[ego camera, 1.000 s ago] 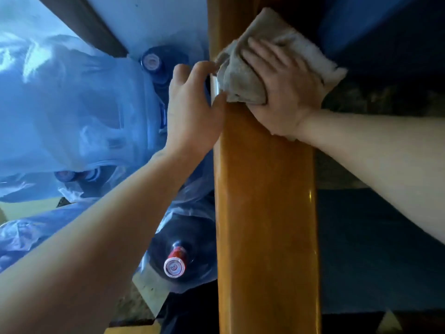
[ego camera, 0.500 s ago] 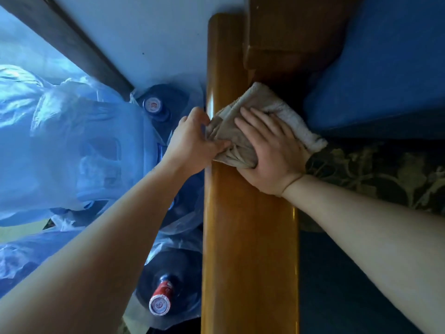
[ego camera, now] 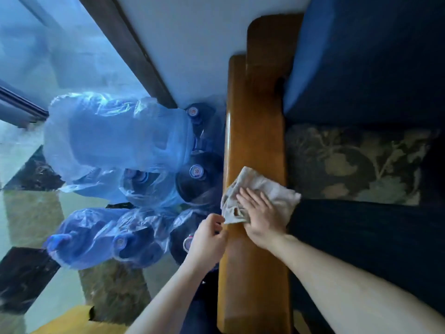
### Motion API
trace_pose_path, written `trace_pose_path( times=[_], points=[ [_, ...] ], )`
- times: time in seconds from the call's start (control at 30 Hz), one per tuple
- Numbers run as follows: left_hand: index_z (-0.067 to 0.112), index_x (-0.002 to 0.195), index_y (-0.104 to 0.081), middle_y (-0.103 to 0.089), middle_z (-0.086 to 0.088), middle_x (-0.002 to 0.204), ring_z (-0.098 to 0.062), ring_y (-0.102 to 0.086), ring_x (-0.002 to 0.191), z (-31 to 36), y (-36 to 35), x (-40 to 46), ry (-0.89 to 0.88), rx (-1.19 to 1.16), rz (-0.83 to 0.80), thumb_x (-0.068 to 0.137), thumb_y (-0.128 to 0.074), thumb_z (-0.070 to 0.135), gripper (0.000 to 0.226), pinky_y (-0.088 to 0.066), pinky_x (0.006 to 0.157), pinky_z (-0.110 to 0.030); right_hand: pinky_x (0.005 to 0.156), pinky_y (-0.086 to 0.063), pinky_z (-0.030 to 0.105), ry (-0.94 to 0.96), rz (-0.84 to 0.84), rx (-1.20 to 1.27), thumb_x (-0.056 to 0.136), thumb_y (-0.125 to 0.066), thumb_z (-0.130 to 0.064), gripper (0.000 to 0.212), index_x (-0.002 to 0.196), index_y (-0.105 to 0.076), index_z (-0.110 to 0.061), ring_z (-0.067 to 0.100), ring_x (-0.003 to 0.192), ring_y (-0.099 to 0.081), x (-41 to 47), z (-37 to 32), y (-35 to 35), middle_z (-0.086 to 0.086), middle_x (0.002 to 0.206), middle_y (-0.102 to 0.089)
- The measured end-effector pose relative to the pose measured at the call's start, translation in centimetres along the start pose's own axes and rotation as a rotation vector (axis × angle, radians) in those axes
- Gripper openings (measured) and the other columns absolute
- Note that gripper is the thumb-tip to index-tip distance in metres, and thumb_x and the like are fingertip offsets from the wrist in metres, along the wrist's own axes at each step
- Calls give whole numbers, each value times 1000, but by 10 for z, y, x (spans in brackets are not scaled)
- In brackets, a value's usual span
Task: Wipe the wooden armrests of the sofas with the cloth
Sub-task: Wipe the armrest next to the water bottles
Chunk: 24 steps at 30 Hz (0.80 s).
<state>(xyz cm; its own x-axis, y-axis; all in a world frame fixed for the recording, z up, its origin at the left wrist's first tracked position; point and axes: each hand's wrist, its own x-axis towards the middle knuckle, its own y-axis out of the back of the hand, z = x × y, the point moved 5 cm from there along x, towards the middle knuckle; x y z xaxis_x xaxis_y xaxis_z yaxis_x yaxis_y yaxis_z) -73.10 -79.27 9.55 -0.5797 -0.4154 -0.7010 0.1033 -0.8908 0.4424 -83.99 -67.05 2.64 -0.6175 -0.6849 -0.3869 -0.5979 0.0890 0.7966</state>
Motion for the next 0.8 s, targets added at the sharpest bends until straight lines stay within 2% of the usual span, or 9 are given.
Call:
trace_pose_path(
  times=[0.1,0.17,0.27,0.37,0.47,0.53,0.6,0.7,0.8],
  points=[
    [30,96,-61,-71,9,81,-4,-65,71,-28,-1,-48,53,-50,10,87,-56,16,17,-57,66,-36,110,-41,37,-468,-39,534,95,-45,-46,50,142,-55,-32,25,136,-53,-89,-24,-20,-3,144,-61],
    [31,96,-58,-70,12,81,3,-64,65,-34,6,-76,4,-42,24,87,-57,22,14,-55,57,-26,86,-49,34,-770,102,1036,88,-48,-44,43,114,-70,-19,29,108,-67,-147,-40,-13,5,111,-74],
    [30,94,-56,-68,10,82,12,-60,58,-34,15,-106,-41,-63,36,92,-57,31,2,-38,38,-8,75,-57,35,-956,411,1638,93,-61,-33,25,106,-75,-16,27,87,-76,-226,-58,10,11,103,-81],
    [23,110,-61,-70,3,96,-1,-65,66,-24,8,-143,-52,-87,-99,97,-54,41,23,-53,52,-16,76,-61,47,-840,619,2024,94,-60,-39,35,108,-81,-15,31,83,-80,-301,-87,41,12,102,-81],
    [11,119,-71,-76,-11,108,-26,-75,91,-11,-28,-188,164,-373,-545,95,-59,53,50,-62,81,-45,99,-50,66,-717,798,2242,94,-59,-43,35,97,-85,-20,39,105,-75,-364,-101,63,13,112,-79],
    [-1,116,-75,-75,-17,114,-34,-74,101,11,-57,-230,232,-497,-862,90,-66,57,64,-60,82,-48,107,-44,63,-634,934,2326,94,-59,-40,33,97,-85,-21,38,114,-70,-405,-97,77,11,120,-77],
    [-1,122,-71,-74,-14,112,-29,-73,96,39,-84,-265,135,-504,-1015,78,-81,52,69,-59,78,-42,115,-36,63,-560,1033,2387,94,-60,-36,27,101,-81,-20,39,126,-63,-440,-87,91,12,129,-71],
    [7,116,-76,-74,-12,108,-25,-73,90,75,-135,-316,-13,-411,-1138,66,-91,41,62,-59,73,-36,97,-51,53,-408,1211,2339,87,-63,-29,24,86,-85,-20,33,101,-76,-501,-57,108,11,109,-78],
    [8,110,-79,-76,-15,111,-26,-75,95,102,-196,-364,-102,-347,-1217,76,-82,34,42,-60,76,-36,79,-60,43,-259,1350,2266,85,-62,-27,25,80,-86,-23,26,85,-79,-566,-19,121,7,95,-81]
  ],
)
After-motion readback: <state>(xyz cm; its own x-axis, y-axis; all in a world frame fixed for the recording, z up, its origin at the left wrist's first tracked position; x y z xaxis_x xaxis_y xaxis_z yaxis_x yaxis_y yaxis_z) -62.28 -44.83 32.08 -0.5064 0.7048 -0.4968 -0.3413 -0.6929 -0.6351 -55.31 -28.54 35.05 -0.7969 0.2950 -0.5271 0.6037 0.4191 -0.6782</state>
